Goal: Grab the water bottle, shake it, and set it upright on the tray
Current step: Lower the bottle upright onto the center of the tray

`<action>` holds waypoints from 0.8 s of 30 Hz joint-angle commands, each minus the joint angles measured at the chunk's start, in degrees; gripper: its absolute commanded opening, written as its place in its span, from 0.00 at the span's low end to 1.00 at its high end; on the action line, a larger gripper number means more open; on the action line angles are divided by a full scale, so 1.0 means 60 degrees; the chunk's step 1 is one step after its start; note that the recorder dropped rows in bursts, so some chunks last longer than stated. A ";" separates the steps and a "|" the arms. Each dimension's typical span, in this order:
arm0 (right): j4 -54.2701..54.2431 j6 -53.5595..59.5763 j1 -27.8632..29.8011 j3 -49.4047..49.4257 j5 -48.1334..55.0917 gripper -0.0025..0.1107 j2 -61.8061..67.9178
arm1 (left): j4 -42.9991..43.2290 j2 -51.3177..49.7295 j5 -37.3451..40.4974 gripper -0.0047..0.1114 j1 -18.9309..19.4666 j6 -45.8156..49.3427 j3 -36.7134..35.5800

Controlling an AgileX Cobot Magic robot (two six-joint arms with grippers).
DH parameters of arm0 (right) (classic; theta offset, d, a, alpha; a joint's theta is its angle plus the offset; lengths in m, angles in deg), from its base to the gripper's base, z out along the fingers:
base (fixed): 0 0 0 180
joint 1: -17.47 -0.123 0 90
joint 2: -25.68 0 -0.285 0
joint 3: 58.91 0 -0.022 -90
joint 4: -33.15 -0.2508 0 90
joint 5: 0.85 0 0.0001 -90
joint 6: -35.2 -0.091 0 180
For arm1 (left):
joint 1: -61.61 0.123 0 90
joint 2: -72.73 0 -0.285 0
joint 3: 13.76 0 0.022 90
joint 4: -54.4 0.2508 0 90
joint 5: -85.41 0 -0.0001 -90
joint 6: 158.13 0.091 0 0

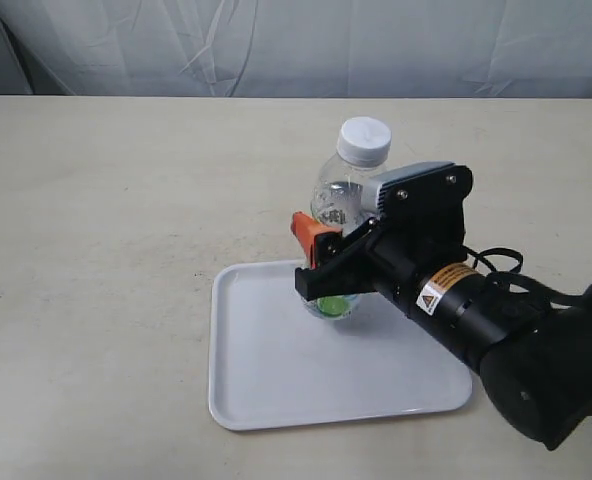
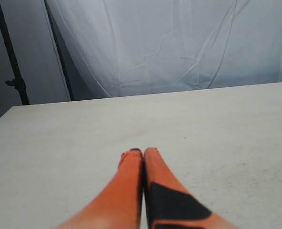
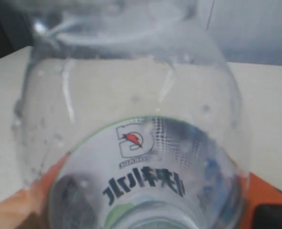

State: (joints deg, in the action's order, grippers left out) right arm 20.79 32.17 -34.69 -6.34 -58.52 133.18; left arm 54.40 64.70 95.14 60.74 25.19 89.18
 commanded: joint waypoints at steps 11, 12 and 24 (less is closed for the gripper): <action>0.0815 -0.0515 0.0003 -0.0020 -0.0162 0.01 0.0655 | 0.0000 0.0040 -0.0131 0.06 -0.0067 -0.0025 -0.0026; 0.0815 -0.0515 0.0003 -0.0020 -0.0162 0.01 0.0655 | 0.0000 0.0040 -0.0131 0.06 -0.0067 -0.0025 -0.0026; 0.1158 -0.0515 0.0003 -0.0038 0.0019 0.91 0.0655 | 0.0061 0.0040 -0.0114 0.06 -0.0067 -0.0025 -0.0026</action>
State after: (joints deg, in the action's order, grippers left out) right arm 26.62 29.44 -34.69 -6.44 -59.21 136.89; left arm 54.40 64.70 95.14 60.74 25.19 89.18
